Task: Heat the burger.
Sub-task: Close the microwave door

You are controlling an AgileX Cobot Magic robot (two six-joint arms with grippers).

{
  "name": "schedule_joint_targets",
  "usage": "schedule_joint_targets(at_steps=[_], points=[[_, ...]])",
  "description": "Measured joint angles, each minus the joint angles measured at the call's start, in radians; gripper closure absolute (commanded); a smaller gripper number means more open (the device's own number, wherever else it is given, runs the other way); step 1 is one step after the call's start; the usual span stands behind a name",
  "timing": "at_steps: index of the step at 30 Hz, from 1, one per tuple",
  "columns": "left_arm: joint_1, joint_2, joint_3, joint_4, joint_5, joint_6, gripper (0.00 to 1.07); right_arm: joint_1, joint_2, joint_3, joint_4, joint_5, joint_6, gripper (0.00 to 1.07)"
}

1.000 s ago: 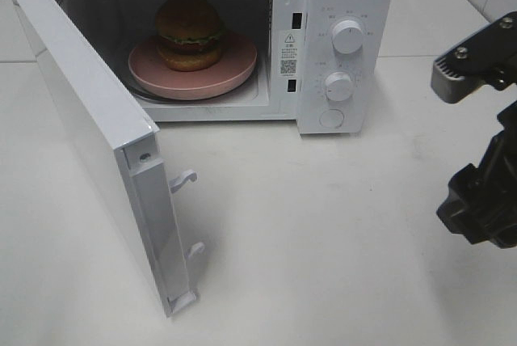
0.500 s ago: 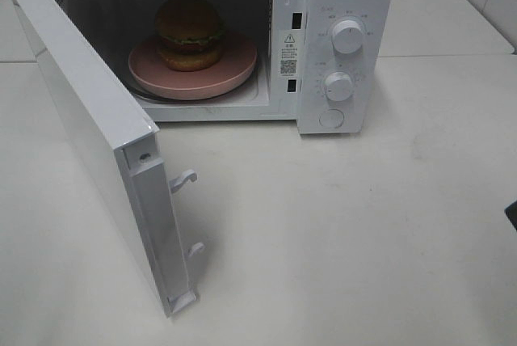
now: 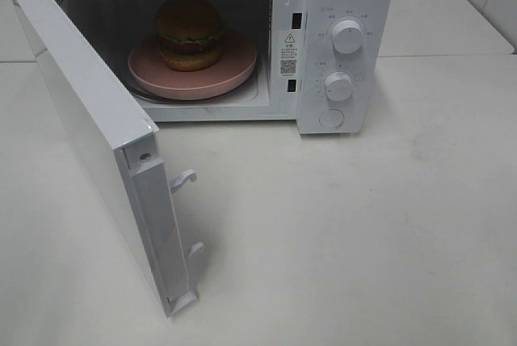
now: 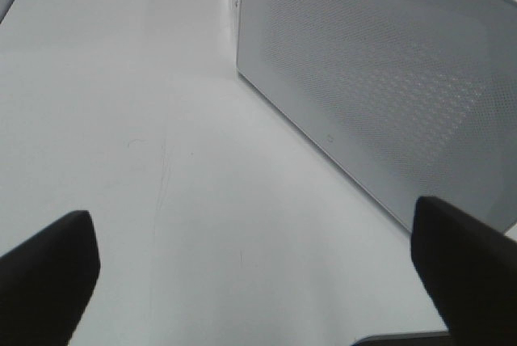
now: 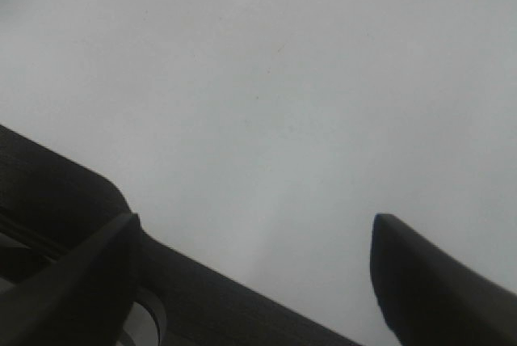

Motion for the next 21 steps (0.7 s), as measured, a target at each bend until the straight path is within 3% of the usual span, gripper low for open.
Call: schedule_joint_targets(at_steps=[2, 5, 7, 21], points=[[0.0, 0.0, 0.0, 0.0, 0.0, 0.0, 0.08, -0.064, -0.036, 0.015, 0.011, 0.002, 0.005, 0.31], [0.0, 0.0, 0.0, 0.0, 0.0, 0.0, 0.08, -0.083, -0.049, 0.018, 0.014, 0.002, 0.005, 0.31], [0.0, 0.0, 0.0, 0.0, 0.0, 0.0, 0.08, -0.165, -0.115, 0.026, 0.021, -0.004, 0.005, 0.31], [0.0, 0.0, 0.0, 0.0, 0.0, 0.0, 0.08, -0.37, -0.379, 0.033, 0.043, -0.025, 0.006, 0.31]])
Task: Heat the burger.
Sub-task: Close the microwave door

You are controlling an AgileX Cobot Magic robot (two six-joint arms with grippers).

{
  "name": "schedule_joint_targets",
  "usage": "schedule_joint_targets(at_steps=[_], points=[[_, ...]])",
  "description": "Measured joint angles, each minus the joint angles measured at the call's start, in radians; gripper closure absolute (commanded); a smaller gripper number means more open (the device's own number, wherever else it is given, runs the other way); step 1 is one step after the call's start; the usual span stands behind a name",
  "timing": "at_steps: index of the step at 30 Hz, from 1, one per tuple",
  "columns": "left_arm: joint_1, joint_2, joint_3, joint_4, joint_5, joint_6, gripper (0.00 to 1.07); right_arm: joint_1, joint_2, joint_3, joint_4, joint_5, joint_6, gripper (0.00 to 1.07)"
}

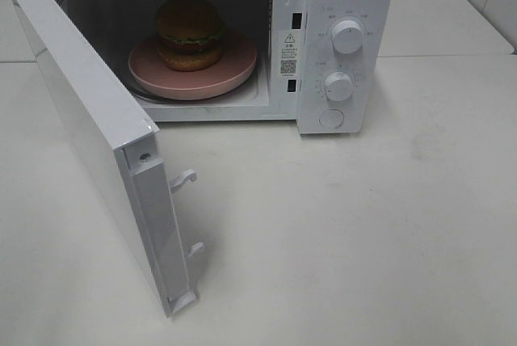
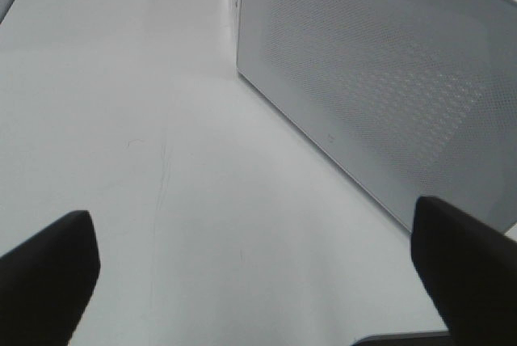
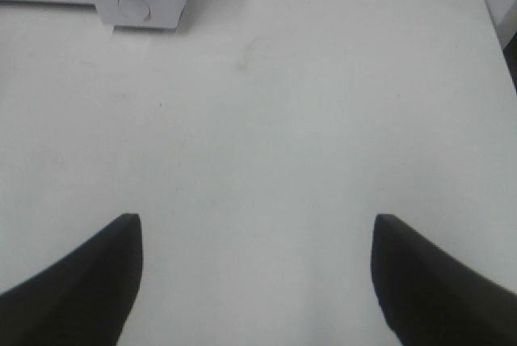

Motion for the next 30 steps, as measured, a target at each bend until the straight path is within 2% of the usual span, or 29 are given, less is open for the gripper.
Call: schedule_joint_targets(at_steps=[5, 13, 30], points=[[0.0, 0.0, 0.0, 0.0, 0.0, 0.0, 0.08, -0.06, -0.1, 0.057, 0.006, -0.007, 0.0, 0.31], [0.0, 0.0, 0.0, 0.0, 0.0, 0.0, 0.08, -0.114, -0.19, 0.062, 0.014, -0.014, 0.0, 0.31], [0.0, 0.0, 0.0, 0.0, 0.0, 0.0, 0.08, -0.117, -0.19, 0.062, 0.023, -0.014, 0.0, 0.31]])
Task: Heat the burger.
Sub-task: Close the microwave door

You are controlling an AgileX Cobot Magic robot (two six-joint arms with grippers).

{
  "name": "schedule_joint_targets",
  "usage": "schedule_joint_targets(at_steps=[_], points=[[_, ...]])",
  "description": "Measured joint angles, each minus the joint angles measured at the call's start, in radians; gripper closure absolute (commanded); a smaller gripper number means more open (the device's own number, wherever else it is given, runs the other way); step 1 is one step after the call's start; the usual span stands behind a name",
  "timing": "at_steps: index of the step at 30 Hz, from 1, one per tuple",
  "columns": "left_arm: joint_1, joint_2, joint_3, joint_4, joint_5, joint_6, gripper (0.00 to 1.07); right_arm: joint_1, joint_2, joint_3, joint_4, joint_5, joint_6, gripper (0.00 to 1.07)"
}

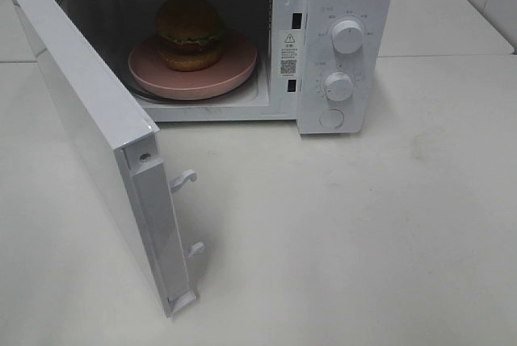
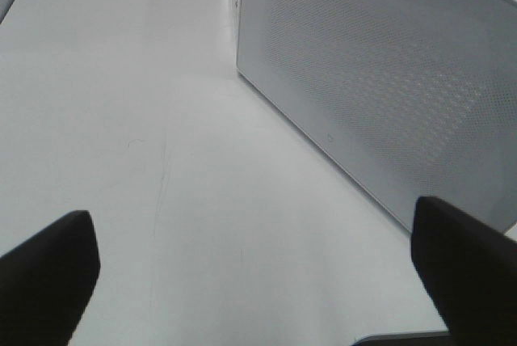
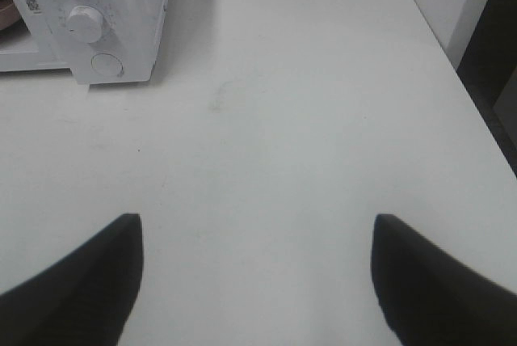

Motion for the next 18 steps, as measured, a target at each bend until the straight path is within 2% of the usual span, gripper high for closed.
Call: schedule_joint_targets(at_steps=[18], points=[[0.0, 0.0, 0.0, 0.0, 0.0, 0.0, 0.08, 0.0, 0.0, 0.0, 0.001, 0.0, 0.0, 0.31]])
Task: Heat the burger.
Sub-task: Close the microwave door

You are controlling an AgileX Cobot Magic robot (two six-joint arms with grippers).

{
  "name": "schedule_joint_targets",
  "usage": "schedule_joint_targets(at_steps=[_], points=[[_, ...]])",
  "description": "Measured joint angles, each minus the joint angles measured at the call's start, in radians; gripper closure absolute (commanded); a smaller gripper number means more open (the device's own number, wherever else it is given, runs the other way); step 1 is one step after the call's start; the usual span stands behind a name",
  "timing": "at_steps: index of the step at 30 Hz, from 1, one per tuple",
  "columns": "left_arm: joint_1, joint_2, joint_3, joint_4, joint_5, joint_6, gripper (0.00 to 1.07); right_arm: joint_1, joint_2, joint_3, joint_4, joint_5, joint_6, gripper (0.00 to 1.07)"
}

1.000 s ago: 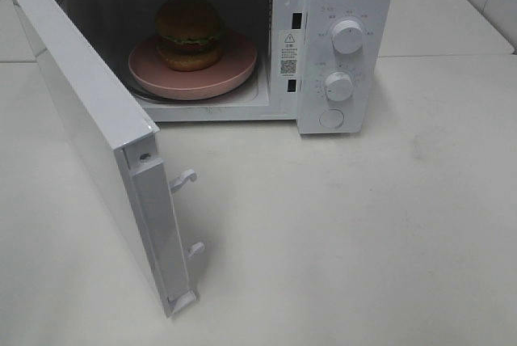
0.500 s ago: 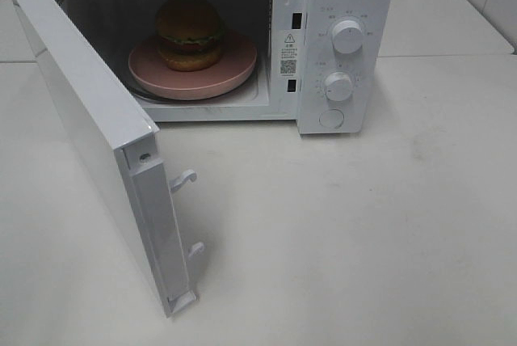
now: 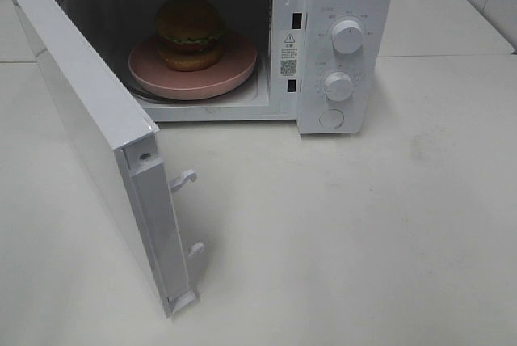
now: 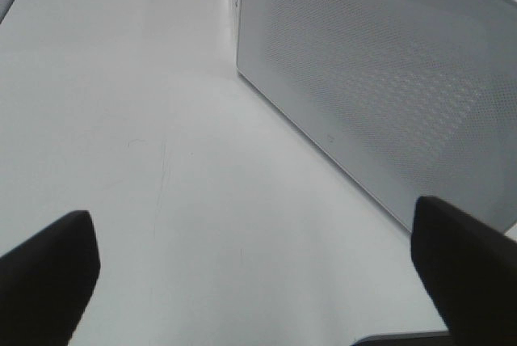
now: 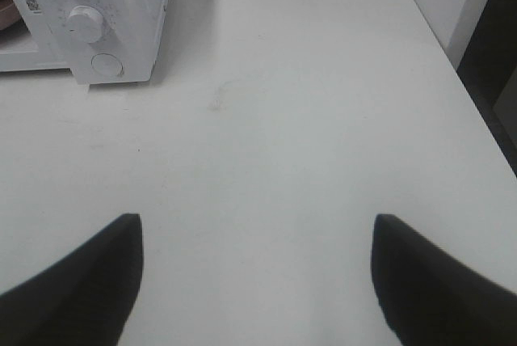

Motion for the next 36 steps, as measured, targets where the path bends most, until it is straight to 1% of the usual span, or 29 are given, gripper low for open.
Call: schedule_joint_targets(at_steps=[29, 35, 36], points=[[0.0, 0.0, 0.0, 0.0, 0.0, 0.0, 0.08, 0.0, 0.0, 0.0, 0.0, 0.0, 0.0, 0.31], [0.0, 0.0, -0.01, -0.001, -0.027, 0.0, 0.1, 0.0, 0.0, 0.0, 0.0, 0.0, 0.0, 0.31], [0.0, 0.002, -0.013, -0.001, -0.036, 0.0, 0.12, 0.0, 0.0, 0.0, 0.0, 0.0, 0.0, 0.31]])
